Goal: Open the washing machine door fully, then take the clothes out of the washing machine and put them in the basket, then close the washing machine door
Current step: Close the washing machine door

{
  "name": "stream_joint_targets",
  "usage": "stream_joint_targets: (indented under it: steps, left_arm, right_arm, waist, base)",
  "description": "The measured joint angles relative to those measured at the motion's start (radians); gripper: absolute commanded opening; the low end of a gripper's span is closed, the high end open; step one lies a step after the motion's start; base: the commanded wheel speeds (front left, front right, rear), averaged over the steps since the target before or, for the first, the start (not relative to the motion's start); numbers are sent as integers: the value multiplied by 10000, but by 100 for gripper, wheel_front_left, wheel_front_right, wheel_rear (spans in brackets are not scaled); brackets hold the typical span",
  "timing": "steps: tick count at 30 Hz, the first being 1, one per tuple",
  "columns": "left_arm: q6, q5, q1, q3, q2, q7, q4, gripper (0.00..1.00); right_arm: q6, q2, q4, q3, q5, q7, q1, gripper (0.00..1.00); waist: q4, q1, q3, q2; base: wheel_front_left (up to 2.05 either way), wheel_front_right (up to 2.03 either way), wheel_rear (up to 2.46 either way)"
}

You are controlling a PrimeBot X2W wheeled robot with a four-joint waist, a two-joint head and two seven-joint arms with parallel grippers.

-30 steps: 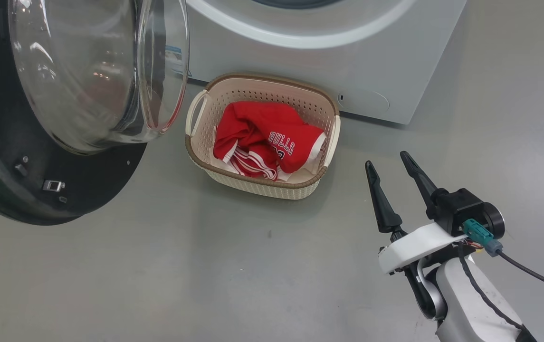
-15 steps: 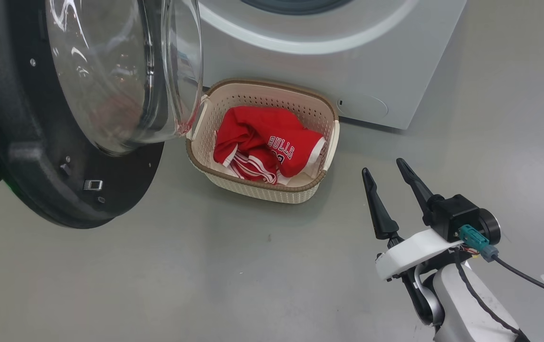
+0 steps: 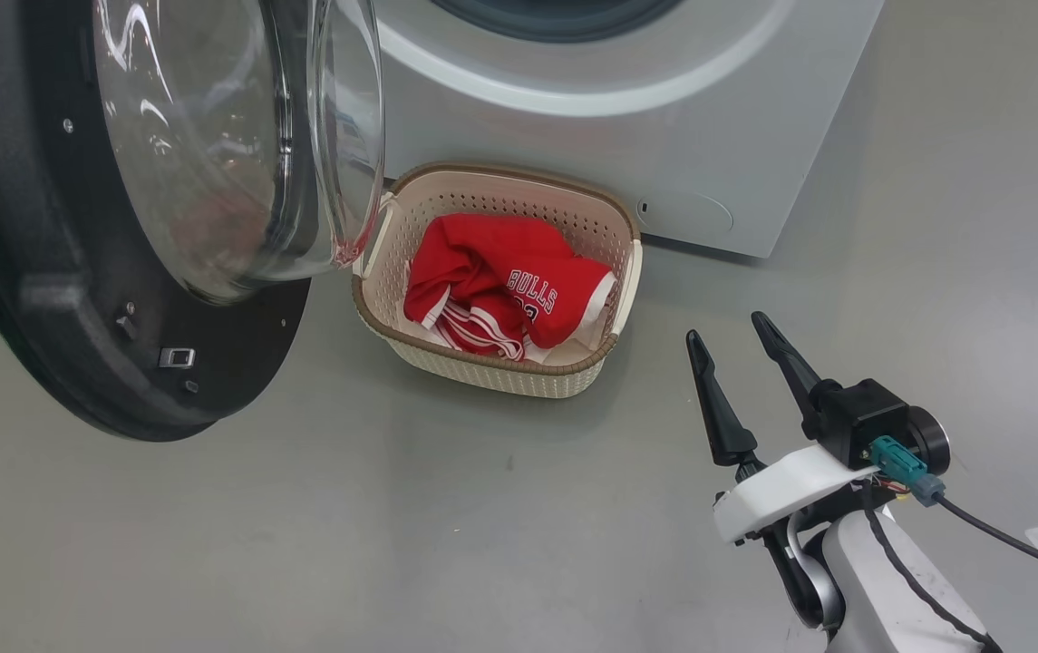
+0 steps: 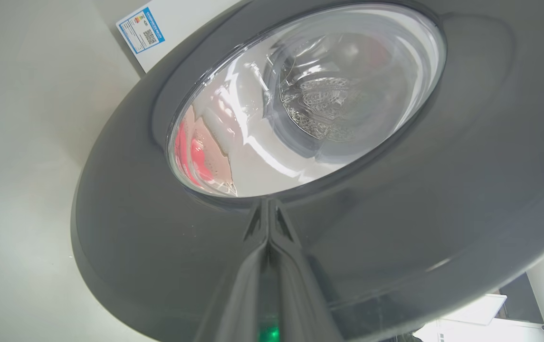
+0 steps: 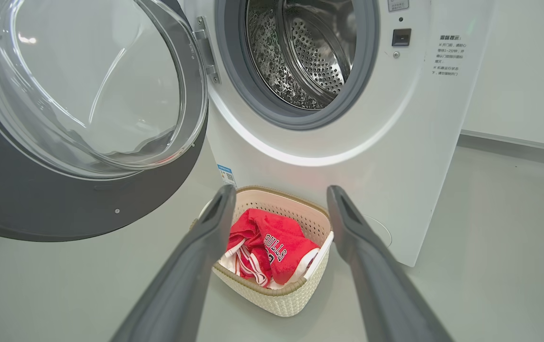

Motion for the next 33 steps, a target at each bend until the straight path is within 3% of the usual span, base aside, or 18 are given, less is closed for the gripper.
stream_joint_targets:
  steps: [7, 17, 33]
  left_arm:
    - [0, 502, 627, -2, 86, -1147, -1216, 0]
    - [-2, 2280, 2640, -1438, 696, -3185, -3359, 0]
    - [-2, 4234, 4525, -2587, 644, -8167, -4694, 0]
  right_arm:
    - [0, 8, -2, -4, 35, -2, 19, 100]
    - [-2, 15, -8, -23, 71, -27, 22, 100]
    - [-2, 42, -31, -36, 71, -27, 22, 100]
  waist:
    - [10, 0, -11, 0]
    - [99, 0, 42, 0]
    - [178, 0, 70, 0]
  base:
    - [0, 0, 0]
    - [0, 0, 0]
    - [0, 0, 0]
